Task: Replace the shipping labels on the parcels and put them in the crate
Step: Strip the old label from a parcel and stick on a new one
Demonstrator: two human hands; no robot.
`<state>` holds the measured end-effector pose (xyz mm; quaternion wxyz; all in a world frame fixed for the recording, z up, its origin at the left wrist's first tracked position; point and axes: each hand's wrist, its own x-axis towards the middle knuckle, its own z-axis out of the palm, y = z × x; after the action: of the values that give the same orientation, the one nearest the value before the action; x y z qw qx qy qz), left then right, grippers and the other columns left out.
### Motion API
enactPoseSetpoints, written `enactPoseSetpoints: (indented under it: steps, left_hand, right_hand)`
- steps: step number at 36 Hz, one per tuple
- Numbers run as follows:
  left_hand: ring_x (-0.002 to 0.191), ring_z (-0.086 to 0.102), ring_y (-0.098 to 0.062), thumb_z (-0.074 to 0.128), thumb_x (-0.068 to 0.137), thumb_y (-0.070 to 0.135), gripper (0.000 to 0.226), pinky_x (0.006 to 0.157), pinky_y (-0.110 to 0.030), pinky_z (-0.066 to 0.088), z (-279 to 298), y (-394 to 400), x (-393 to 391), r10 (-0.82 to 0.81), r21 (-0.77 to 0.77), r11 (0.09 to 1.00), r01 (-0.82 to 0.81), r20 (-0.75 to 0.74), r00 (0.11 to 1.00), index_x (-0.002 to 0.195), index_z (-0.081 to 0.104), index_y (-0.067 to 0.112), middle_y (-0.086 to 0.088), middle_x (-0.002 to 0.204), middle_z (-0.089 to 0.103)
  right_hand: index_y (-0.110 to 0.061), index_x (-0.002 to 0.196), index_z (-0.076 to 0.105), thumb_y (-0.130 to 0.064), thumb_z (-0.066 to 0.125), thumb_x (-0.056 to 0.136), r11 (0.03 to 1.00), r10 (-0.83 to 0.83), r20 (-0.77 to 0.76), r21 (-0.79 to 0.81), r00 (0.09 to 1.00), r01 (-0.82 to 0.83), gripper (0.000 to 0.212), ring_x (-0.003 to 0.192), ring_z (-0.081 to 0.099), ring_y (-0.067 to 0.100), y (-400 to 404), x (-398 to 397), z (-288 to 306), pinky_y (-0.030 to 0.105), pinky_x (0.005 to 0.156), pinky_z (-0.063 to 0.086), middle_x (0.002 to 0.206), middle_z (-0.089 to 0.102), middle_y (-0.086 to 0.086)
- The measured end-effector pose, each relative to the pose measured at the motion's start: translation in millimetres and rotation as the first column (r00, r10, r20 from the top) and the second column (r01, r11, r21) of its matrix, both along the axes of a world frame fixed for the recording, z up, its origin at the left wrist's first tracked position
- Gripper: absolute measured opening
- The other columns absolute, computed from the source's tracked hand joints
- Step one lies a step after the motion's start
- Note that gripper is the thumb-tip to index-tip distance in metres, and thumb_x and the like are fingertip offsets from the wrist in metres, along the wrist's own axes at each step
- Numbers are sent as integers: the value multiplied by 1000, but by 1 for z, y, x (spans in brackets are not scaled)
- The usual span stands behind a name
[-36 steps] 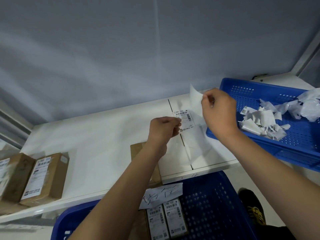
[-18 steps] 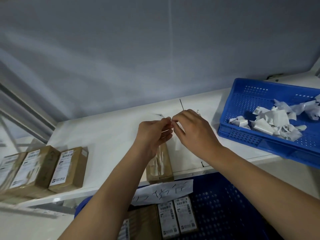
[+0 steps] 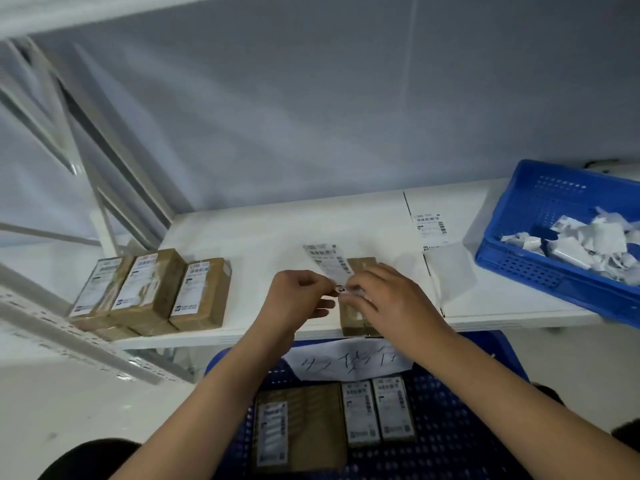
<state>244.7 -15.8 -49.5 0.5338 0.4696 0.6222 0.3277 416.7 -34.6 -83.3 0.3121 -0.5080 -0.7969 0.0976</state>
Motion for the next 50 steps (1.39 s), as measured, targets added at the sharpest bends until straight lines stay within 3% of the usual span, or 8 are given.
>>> enactPoseSetpoints:
  steps: [8, 13, 17, 22, 29, 37, 47, 50]
  left_hand:
    - [74, 73, -22, 64, 96, 10, 12, 78, -37, 62, 12, -12, -23, -24, 21, 1000, 23, 11, 1000, 93, 73, 3, -11, 90, 76]
    - [78, 70, -21, 70, 96, 16, 15, 86, -41, 61, 5, -14, -34, -131, -96, 985, 143, 124, 984, 103, 72, 3, -12, 98, 77]
    - [78, 69, -19, 74, 93, 15, 21, 88, -41, 61, -4, -4, -32, -203, -126, 968, 216, 114, 973, 108, 69, 2, -13, 103, 77]
    - [78, 70, -19, 75, 92, 15, 16, 83, -35, 60, -13, 13, -24, -228, -133, 960, 247, 145, 963, 105, 70, 6, -12, 99, 76]
    - [76, 67, -15, 75, 91, 11, 7, 83, -32, 59, -26, 10, -27, -270, -194, 935, 298, 159, 950, 97, 72, 13, -15, 103, 77]
    - [75, 68, -13, 75, 91, 12, 13, 81, -31, 59, -35, -3, -24, -359, -213, 906, 367, 75, 930, 103, 72, 7, -13, 99, 77]
    - [73, 67, -11, 77, 90, 16, 7, 73, -25, 57, -42, 4, -16, -311, -266, 920, 288, -50, 949, 96, 76, 12, -1, 84, 79]
    - [70, 67, -9, 79, 88, 14, 7, 70, -25, 56, -44, 6, -15, -297, -271, 924, 269, -67, 953, 94, 76, 13, -1, 83, 79]
  right_hand:
    - [-24, 94, 73, -27, 68, 94, 910, -223, -271, -402, 936, 100, 6, 84, 62, 0, -31, 10, 16, 14, 75, 49, 87, 70, -14]
    - [-11, 87, 77, -12, 60, 99, 724, -488, -532, -689, 692, -19, 21, 70, 69, 19, -42, 23, 10, 29, 70, 60, 83, 75, 10]
    - [-4, 94, 75, -12, 58, 101, 608, -640, -509, -794, 576, -27, 20, 75, 72, 28, -24, 26, 1, 31, 66, 61, 86, 76, 13]
    - [-1, 107, 71, -18, 61, 100, 491, -679, -497, -855, 540, -169, 21, 85, 73, 32, 7, 19, -11, 37, 73, 63, 105, 73, 23]
    - [-4, 115, 70, -27, 62, 98, 404, -688, -491, -871, 534, -280, 29, 96, 74, 29, 9, 34, -22, 34, 80, 62, 102, 76, 14]
    - [-9, 114, 71, -20, 63, 98, 477, -655, -537, -839, 531, -261, 21, 95, 75, 24, 10, 26, -19, 35, 81, 57, 103, 77, 8]
    - [-20, 95, 76, -12, 68, 95, 667, -618, -529, -745, 582, 31, 11, 76, 73, 4, 14, 23, -27, 12, 62, 52, 86, 77, -5]
    - [-17, 93, 77, -10, 70, 93, 681, -629, -528, -728, 570, 78, 11, 81, 73, 11, 18, 27, -29, 14, 64, 54, 85, 78, -4]
